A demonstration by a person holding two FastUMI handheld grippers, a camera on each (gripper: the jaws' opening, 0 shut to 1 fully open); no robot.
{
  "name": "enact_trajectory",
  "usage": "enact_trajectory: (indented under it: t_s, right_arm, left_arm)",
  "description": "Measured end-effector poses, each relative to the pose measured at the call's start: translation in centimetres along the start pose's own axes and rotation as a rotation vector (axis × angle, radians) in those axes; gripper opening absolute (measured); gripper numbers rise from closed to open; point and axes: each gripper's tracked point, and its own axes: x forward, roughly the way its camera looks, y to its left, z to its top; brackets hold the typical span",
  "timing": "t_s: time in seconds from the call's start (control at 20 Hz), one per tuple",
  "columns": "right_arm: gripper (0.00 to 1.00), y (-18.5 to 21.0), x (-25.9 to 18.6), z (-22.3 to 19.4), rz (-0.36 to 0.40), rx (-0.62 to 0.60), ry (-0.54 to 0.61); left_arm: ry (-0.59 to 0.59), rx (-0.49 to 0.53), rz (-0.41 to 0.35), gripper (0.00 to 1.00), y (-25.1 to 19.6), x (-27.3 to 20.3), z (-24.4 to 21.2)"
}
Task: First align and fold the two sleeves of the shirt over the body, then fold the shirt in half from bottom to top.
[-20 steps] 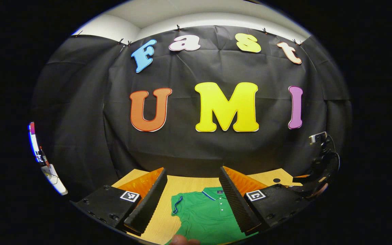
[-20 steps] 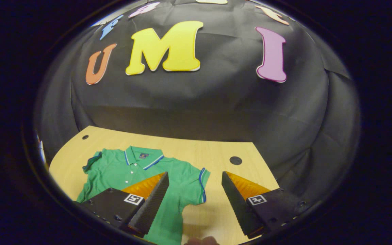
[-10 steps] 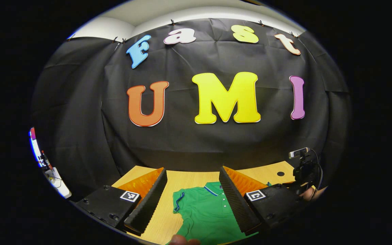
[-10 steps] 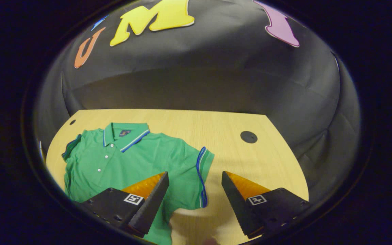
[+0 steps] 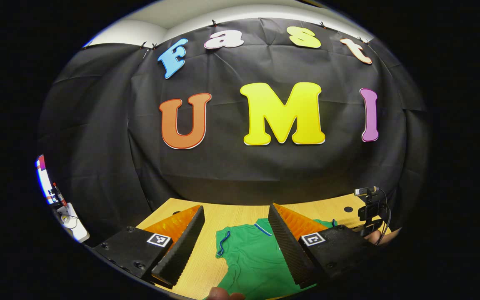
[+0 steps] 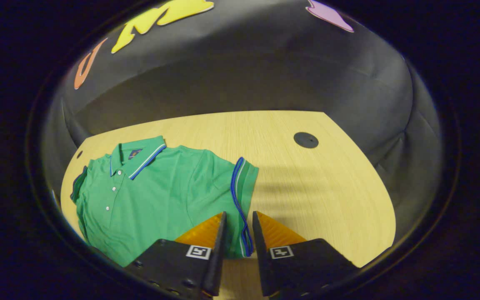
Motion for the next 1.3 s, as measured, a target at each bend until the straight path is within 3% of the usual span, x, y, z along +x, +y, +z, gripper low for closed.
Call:
enact_trajectory:
  t_s: [0.05, 0.15, 0.6, 0.95, 1.3]
  right_arm:
    - [0.30, 0.3, -0.1, 0.3, 0.021, 0.032, -0.008]
    - [0.02, 0.2, 0.0, 0.2, 0.029, 0.038, 0.009]
    - [0.00, 1.9, -3.5, 4.2, 0.037, 0.036, -0.083]
    - [0.00, 11.2, -6.4, 6.5, 0.133, -0.022, -0.135]
    - [0.00, 20.0, -6.0, 5.2, 0.204, -0.064, -0.114]
  left_arm:
    - [0.004, -0.001, -0.001, 0.98, 0.0, 0.0, -0.1]
    - [0.008, -0.005, -0.004, 0.98, -0.1, 0.0, -0.3]
    - [0.008, -0.043, 0.002, 0.98, 0.2, 0.0, -1.0]
    - [-0.006, -0.082, 0.036, 0.98, 2.0, -0.6, -1.1]
    - [-0.011, -0.070, 0.112, 0.98, 6.0, -2.3, -1.5]
